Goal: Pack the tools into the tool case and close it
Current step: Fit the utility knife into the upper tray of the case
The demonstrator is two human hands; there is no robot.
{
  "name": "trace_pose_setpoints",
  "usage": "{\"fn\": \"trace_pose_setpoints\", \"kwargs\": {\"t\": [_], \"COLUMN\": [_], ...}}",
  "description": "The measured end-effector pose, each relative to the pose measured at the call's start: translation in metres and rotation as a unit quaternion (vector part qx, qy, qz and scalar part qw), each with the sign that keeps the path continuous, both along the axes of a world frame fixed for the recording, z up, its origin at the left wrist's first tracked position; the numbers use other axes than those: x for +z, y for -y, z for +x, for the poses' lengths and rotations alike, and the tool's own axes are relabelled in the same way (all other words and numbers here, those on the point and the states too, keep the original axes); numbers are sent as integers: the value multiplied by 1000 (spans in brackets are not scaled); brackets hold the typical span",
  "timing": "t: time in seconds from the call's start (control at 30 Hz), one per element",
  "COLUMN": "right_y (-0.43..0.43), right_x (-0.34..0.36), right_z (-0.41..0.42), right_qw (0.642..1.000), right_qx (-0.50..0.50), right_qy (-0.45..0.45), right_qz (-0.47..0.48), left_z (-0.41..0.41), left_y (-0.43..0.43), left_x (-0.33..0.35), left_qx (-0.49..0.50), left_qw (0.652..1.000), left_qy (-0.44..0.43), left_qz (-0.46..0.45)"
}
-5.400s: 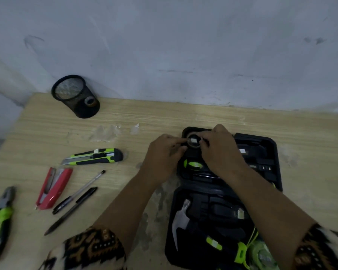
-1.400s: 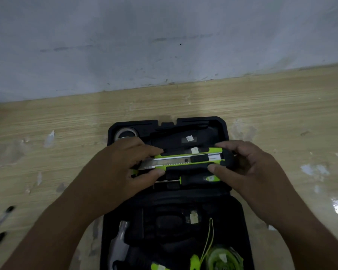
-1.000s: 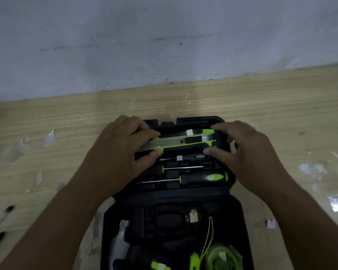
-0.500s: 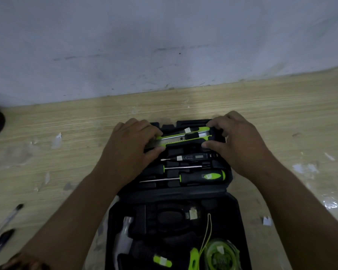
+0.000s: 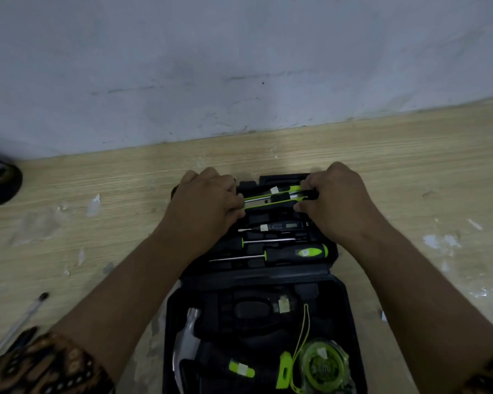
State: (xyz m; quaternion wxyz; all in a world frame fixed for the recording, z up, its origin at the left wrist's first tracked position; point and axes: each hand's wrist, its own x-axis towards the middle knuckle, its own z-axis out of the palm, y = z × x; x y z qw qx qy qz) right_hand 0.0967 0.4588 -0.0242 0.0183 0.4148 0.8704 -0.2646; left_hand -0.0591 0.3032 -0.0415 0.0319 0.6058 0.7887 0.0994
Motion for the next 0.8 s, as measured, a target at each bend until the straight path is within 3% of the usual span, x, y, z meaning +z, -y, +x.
{"fn": "trace_pose_setpoints", "kwargs": {"t": [0.1,0.23,0.33,0.6,0.8], "right_y": [-3,-9,-13,-12,-12], "right_x": [7,14,17,17,13], "right_z": [-5,-7,-8,-14,-18], "right_qw": [998,992,984,991,989], "right_qx": [-31,-77,-105,-68,-79], "right_qy": [36,29,16,80,100], "right_qz": [-50,-97,-142,-86,-79], "left_z": [3,10,12,12,15], "left_y": [2,-4,-9,-11,-17], "left_x": [-2,7,7,11,13], "left_qx": [9,98,112,99,166], "left_qw": [1000,993,991,990,981], "left_qy": [-6,53,36,29,44], "left_qz": [9,-36,-64,-95,-90]}}
